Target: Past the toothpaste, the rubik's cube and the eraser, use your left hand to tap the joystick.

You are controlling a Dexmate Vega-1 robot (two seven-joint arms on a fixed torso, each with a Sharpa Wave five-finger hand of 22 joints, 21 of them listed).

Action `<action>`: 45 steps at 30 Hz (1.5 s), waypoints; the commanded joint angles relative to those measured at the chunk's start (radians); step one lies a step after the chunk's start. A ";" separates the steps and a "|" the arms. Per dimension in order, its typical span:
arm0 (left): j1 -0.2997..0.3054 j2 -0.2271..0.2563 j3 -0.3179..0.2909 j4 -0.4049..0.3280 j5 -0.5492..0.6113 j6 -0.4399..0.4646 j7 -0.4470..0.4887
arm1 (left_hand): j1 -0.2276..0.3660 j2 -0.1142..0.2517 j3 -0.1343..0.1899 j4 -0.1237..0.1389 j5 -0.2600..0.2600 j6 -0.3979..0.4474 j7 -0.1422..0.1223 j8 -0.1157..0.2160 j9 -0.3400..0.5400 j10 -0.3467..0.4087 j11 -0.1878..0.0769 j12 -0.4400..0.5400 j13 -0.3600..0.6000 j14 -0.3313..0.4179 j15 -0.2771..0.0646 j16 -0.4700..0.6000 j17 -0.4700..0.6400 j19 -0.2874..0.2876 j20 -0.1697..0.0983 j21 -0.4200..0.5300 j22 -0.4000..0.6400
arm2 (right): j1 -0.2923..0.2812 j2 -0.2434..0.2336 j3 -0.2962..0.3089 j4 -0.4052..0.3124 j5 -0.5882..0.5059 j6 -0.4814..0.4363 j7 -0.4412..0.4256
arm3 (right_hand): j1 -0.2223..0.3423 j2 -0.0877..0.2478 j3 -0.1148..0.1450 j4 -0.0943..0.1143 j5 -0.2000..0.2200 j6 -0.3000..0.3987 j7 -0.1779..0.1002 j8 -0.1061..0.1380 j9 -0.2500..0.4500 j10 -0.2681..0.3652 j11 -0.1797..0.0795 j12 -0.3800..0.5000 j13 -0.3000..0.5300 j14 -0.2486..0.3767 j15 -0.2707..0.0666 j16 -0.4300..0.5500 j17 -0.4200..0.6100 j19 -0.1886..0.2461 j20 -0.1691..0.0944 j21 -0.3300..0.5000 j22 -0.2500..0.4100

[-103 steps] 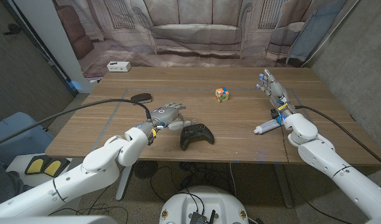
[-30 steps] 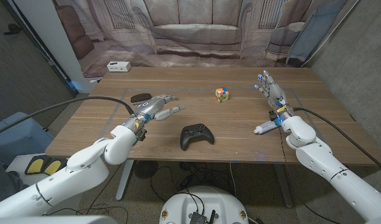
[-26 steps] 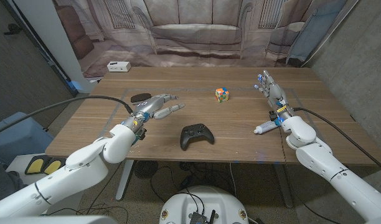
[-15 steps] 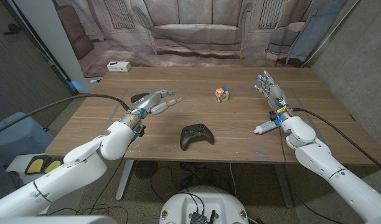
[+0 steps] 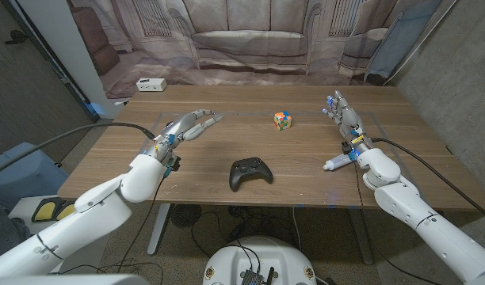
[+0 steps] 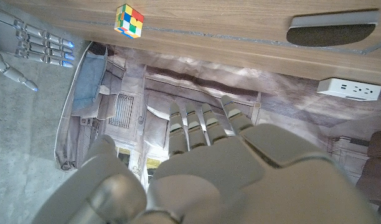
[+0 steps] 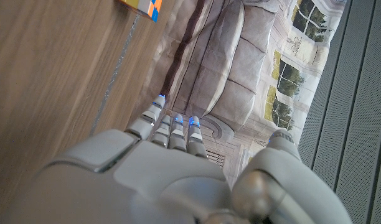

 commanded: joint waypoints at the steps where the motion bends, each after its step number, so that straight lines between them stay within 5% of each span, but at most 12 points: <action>1: -0.006 -0.044 -0.030 0.061 -0.096 -0.088 0.017 | 0.010 0.005 0.002 -0.009 0.004 0.003 0.007 0.000 0.002 0.010 0.000 0.004 0.002 0.014 0.001 0.003 0.002 0.011 -0.004 0.006 0.002 | 0.009 0.000 -0.003 0.006 -0.007 0.016 0.008 | -0.005 0.003 -0.001 -0.007 -0.001 0.006 0.000 -0.001 0.005 0.007 0.003 0.000 0.004 0.006 0.004 0.000 0.004 0.011 0.001 0.000 0.003; 10: -0.019 -0.080 -0.043 0.116 -0.185 -0.187 0.009 | 0.012 0.003 0.002 -0.013 0.004 -0.004 0.005 -0.004 0.002 0.008 -0.001 0.001 0.001 0.015 0.002 0.001 0.002 0.012 -0.004 0.004 0.001 | 0.014 0.010 -0.005 0.028 -0.001 0.030 0.018 | -0.006 0.004 -0.001 -0.008 -0.001 0.017 0.006 0.003 0.005 0.007 0.005 0.000 0.004 0.006 0.006 -0.001 0.004 0.011 -0.001 -0.001 0.003; 27: -0.119 -0.123 -0.006 0.307 -0.479 -0.414 -0.195 | 0.016 0.000 0.002 -0.018 0.003 -0.011 0.014 -0.008 0.002 -0.001 0.005 -0.005 0.001 0.007 0.009 -0.005 0.002 0.010 -0.006 0.000 0.001 | 0.039 0.012 -0.010 0.058 -0.001 0.033 0.032 | -0.008 0.004 -0.002 -0.008 -0.001 0.023 0.007 0.004 0.005 0.009 0.006 0.000 0.004 0.008 0.005 0.000 0.004 0.011 -0.002 -0.001 0.003; 38: -0.171 -0.146 0.034 0.364 -0.570 -0.447 -0.239 | 0.018 -0.002 0.002 -0.023 0.003 -0.022 0.019 -0.012 0.002 -0.014 0.010 -0.012 0.001 0.001 0.011 -0.008 0.002 0.006 -0.005 -0.002 0.001 | 0.053 0.017 -0.010 0.076 0.000 0.041 0.036 | -0.008 0.003 -0.003 -0.010 -0.001 0.029 0.004 0.005 0.005 0.031 -0.002 0.008 0.004 0.015 -0.002 0.002 0.004 0.016 -0.003 0.000 0.003; 41: -0.182 -0.175 0.045 0.391 -0.593 -0.478 -0.235 | 0.024 -0.004 0.003 -0.031 0.002 -0.020 0.036 -0.009 0.003 0.002 0.037 -0.009 0.000 0.018 0.031 -0.003 0.002 0.033 -0.066 0.004 0.001 | 0.058 0.018 -0.013 0.082 0.003 0.040 0.045 | -0.009 0.004 -0.004 -0.011 -0.001 0.034 0.001 0.006 0.005 0.038 -0.004 0.010 0.004 0.018 -0.007 0.003 0.004 0.016 -0.003 0.000 0.003; 45: -0.197 -0.203 0.060 0.430 -0.634 -0.521 -0.259 | 0.026 -0.005 0.003 -0.034 0.001 -0.013 0.055 -0.006 0.003 0.004 0.040 -0.010 -0.001 0.021 0.032 -0.004 0.002 0.045 -0.082 0.006 0.000 | 0.057 0.018 -0.014 0.081 0.005 0.040 0.046 | -0.009 0.004 -0.004 -0.011 -0.001 0.041 0.002 0.008 0.005 0.041 -0.002 0.010 0.004 0.019 -0.007 0.003 0.004 0.016 -0.003 0.000 0.003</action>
